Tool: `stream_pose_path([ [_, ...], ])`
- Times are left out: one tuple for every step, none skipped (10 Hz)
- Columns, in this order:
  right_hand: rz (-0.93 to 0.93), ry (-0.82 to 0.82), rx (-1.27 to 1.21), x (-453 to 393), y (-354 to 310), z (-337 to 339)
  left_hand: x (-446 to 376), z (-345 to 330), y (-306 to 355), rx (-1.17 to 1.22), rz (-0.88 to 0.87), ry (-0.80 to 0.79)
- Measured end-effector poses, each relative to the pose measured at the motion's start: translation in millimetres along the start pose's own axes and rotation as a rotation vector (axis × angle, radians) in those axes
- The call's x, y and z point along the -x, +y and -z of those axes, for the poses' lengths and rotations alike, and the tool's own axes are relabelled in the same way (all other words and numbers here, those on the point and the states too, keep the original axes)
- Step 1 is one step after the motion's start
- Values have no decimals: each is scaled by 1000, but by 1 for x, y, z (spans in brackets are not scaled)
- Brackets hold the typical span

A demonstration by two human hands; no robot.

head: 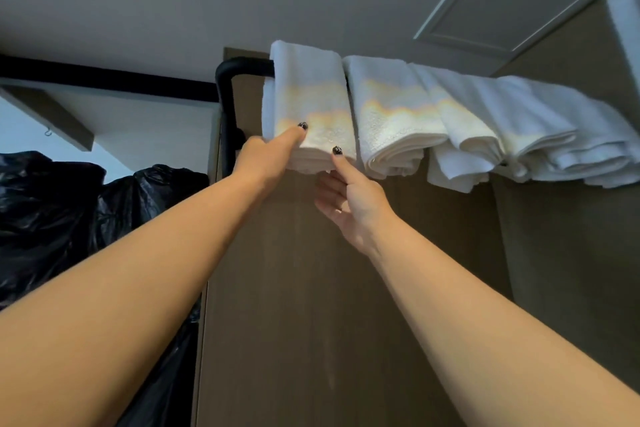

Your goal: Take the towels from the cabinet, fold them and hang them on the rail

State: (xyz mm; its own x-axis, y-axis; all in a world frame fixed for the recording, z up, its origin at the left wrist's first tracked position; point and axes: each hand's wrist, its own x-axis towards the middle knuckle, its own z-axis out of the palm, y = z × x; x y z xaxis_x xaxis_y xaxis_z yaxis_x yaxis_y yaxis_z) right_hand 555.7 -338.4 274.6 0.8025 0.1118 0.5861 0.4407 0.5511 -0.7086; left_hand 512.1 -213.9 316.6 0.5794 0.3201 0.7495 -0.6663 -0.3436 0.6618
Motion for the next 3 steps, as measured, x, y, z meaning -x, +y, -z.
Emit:
stream_pose_path([
  [11, 18, 292, 21, -11, 4, 8, 5, 3, -28, 19, -48],
  [48, 84, 580, 47, -25, 9, 14, 11, 3, -6, -6, -86],
  [125, 171, 854, 79, -42, 14, 40, 27, 11, -14, -11, -100],
])
